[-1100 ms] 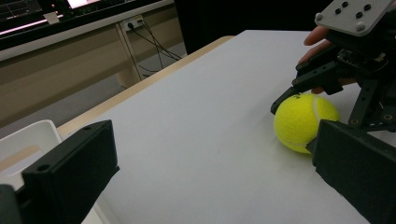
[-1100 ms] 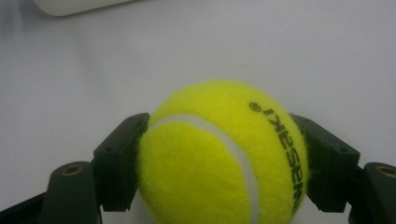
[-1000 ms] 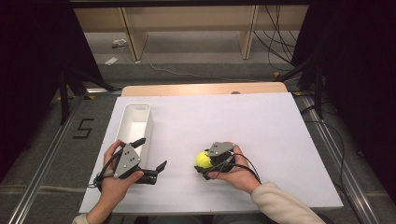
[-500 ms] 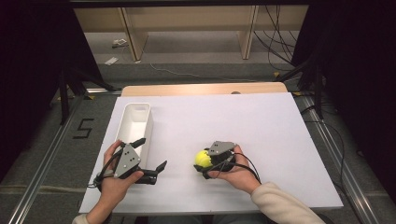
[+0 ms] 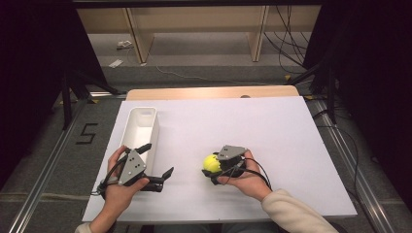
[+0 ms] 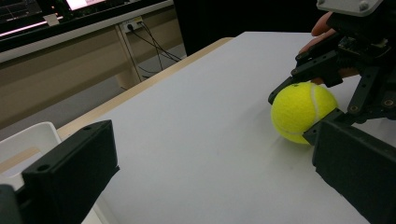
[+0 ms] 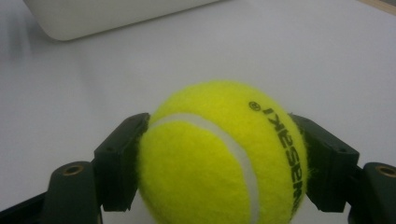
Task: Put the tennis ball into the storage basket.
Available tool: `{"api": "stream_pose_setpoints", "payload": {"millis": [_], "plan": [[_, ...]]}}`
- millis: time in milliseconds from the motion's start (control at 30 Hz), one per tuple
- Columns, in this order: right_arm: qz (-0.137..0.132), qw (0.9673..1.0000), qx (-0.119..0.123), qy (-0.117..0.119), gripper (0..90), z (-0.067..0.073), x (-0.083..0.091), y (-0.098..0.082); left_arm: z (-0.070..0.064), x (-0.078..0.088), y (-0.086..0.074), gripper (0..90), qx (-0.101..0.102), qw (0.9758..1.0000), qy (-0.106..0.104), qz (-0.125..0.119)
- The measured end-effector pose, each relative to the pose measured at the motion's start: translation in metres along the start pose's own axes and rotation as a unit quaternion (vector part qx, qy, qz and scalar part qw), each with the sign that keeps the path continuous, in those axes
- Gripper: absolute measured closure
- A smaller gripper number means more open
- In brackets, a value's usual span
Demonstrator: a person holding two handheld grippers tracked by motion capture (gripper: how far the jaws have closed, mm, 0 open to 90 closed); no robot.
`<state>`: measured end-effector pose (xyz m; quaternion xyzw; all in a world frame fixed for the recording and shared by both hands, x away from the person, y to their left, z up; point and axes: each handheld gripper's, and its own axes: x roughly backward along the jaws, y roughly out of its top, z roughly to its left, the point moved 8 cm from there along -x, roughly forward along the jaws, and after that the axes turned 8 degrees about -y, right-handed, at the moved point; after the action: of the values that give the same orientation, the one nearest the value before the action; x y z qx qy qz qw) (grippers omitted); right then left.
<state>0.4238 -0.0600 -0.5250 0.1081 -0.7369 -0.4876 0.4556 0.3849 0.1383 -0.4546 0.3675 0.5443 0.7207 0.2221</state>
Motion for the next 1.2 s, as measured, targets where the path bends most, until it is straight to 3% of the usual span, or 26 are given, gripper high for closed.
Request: {"api": "stream_pose_setpoints", "payload": {"millis": [1200], "plan": [[-0.024, 0.9997, -0.008, -0.005, 26.6, -0.002, 0.008, 0.016, 0.0, 0.0, 0.0, 0.0, 0.0, 1.0, 0.0, -0.001]]}}
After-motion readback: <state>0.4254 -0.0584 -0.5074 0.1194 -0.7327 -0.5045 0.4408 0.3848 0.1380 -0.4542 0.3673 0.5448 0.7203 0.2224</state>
